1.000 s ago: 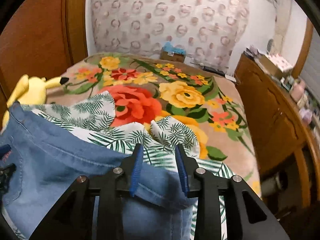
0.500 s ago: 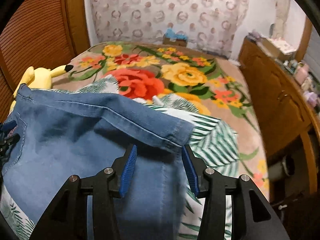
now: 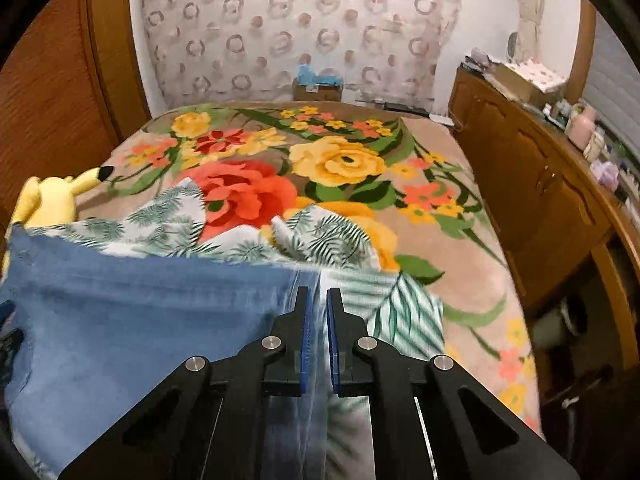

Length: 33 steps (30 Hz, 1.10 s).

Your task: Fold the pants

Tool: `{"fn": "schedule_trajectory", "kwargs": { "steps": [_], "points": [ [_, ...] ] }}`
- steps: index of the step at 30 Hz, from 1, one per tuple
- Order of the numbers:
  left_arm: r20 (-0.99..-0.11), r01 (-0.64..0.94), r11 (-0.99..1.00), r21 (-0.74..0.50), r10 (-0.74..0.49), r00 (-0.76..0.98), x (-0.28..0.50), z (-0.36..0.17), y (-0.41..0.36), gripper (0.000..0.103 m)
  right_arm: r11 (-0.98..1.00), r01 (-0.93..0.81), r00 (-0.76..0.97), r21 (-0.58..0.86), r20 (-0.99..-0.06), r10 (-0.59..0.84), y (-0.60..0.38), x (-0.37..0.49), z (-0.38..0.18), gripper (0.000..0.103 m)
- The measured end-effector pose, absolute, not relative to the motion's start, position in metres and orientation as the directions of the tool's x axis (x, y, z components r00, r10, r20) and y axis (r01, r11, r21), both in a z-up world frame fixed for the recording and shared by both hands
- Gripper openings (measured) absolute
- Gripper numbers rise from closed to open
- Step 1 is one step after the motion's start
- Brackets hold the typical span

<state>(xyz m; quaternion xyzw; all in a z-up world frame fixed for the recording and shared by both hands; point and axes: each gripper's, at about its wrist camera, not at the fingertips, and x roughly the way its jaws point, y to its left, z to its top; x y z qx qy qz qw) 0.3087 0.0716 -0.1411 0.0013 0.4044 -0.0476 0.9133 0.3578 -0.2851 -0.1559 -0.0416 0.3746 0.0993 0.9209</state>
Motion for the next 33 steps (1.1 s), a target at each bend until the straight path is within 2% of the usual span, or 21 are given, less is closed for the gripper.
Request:
{"fn": "schedule_trajectory", "kwargs": {
  "steps": [2,6,7,12,17,19,20,21,24,29,33],
  "points": [
    [-0.738,0.088,0.995,-0.037,-0.087,0.669,0.309,-0.14,0.072,0.074,0.974,-0.228,0.695,-0.009,-0.702,0.156,-0.286,0.336,-0.158,0.016],
    [-0.734,0.089,0.995,-0.046,-0.094,0.673,0.308,-0.141,0.074,0.074,0.973,-0.23,0.672,0.016,-0.72,0.17,-0.298,0.286,-0.166,0.04],
    [-0.731,0.088,0.995,-0.045,-0.093,0.676,0.308,-0.14,0.075,0.074,0.973,-0.228,0.667,0.026,-0.725,0.175,-0.301,0.273,-0.169,0.043],
    [-0.719,0.077,0.996,-0.04,-0.082,0.69,0.298,-0.134,0.081,0.074,0.973,-0.217,0.632,0.076,-0.749,0.199,-0.313,0.231,-0.17,0.043],
    [-0.7,0.039,0.997,-0.069,-0.076,0.71,0.274,-0.119,0.104,0.074,0.979,-0.178,0.616,0.102,-0.764,0.192,-0.316,0.224,-0.167,0.043],
    [-0.696,0.023,0.998,-0.062,-0.06,0.715,0.264,-0.114,0.113,0.074,0.978,-0.18,0.613,0.11,-0.765,0.198,-0.315,0.229,-0.169,0.041],
    [-0.695,0.015,0.999,-0.052,-0.047,0.718,0.259,-0.113,0.118,0.074,0.977,-0.185,0.619,0.108,-0.759,0.202,-0.314,0.23,-0.167,0.033],
    [-0.693,0.008,0.999,-0.045,-0.036,0.72,0.256,-0.112,0.118,0.074,0.977,-0.187,0.625,0.103,-0.755,0.2,-0.313,0.23,-0.164,0.017],
    [-0.689,-0.017,0.999,-0.041,-0.016,0.725,0.244,-0.109,0.13,0.074,0.977,-0.193,0.659,0.092,-0.725,0.199,-0.312,0.223,-0.15,0.009],
    [-0.682,-0.069,0.997,-0.033,0.028,0.731,0.234,-0.108,0.149,0.074,0.975,-0.202,0.738,0.096,-0.639,0.216,-0.319,0.199,-0.108,0.008],
    [-0.684,-0.116,0.993,-0.027,0.066,0.726,0.232,-0.109,0.166,0.074,0.976,-0.197,0.72,0.095,-0.662,0.209,-0.323,0.194,-0.117,0.008]
  ]
}}
